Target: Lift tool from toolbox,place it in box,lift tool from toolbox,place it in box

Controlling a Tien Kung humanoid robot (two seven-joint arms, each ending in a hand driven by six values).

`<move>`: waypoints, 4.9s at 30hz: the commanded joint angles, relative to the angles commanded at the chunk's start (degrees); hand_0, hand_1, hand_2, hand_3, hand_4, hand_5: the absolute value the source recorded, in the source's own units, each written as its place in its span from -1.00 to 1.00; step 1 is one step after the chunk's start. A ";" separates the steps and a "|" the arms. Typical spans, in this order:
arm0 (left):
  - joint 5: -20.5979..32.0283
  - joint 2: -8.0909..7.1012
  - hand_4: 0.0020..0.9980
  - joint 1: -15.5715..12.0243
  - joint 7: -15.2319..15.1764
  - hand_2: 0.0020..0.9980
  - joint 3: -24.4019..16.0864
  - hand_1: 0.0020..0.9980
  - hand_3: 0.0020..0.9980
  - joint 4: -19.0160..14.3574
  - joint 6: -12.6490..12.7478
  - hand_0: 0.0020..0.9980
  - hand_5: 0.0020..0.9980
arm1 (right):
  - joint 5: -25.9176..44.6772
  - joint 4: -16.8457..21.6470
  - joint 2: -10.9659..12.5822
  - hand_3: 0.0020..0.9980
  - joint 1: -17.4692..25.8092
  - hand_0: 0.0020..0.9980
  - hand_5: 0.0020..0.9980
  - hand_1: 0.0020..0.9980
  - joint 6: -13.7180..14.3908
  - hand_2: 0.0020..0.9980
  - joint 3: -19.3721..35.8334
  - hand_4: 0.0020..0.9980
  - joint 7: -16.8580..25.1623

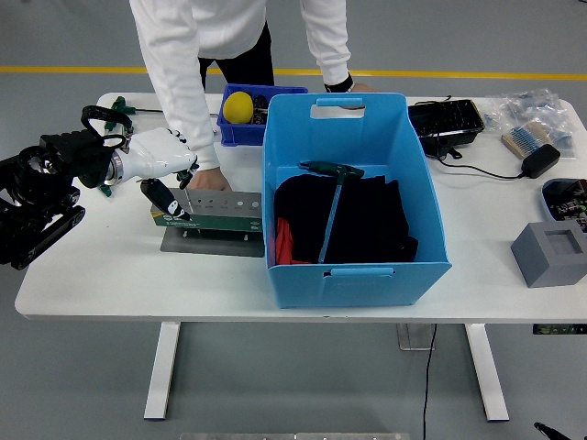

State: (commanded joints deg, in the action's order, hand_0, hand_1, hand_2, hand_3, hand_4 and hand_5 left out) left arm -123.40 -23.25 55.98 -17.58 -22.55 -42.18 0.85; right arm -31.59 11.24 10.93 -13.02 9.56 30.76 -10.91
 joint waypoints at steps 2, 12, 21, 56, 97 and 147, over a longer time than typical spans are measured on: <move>0.07 0.25 1.00 -0.05 0.18 -0.18 -0.09 0.00 -0.32 -0.03 -0.16 0.65 0.22 | -0.15 -0.01 -0.01 0.15 -0.03 0.30 0.39 0.28 0.00 0.40 0.10 0.67 -0.04; 1.25 0.71 1.00 0.28 0.76 -0.45 0.60 -0.37 -0.48 -0.08 -0.20 0.51 0.26 | 0.16 -0.03 0.03 0.15 -0.22 0.30 0.39 0.28 0.05 0.40 -0.09 0.67 0.06; 1.94 0.91 1.00 0.54 0.66 -0.59 1.07 -0.53 -0.64 0.06 0.00 0.45 0.25 | 0.41 -0.07 0.09 0.15 -0.31 0.30 0.39 0.28 0.11 0.40 -0.24 0.67 0.18; 14.36 1.19 0.95 -0.41 -7.87 -0.90 -1.29 -0.98 -0.95 2.88 15.05 -0.53 -0.37 | -0.85 -0.05 -0.05 0.14 0.41 0.30 0.39 0.28 0.10 0.40 0.59 0.67 -0.08; 12.81 2.69 0.45 1.51 -4.81 -1.00 -15.12 -1.00 -1.00 -12.45 13.77 -0.63 -0.11 | -0.85 -0.14 -0.07 0.14 0.49 0.30 0.39 0.28 0.05 0.39 0.75 0.66 -0.05; 43.90 23.25 0.99 9.70 -2.68 0.40 12.30 0.18 0.26 9.79 -2.11 0.12 0.28 | -14.00 0.17 0.33 0.14 -4.15 0.29 0.36 0.28 -0.53 0.39 8.67 0.66 -2.62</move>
State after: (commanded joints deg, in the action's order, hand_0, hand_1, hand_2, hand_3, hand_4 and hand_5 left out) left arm -79.50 0.00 65.68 -20.26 -10.25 -32.39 -1.26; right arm -45.59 11.41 11.26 -17.17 9.03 39.44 -13.52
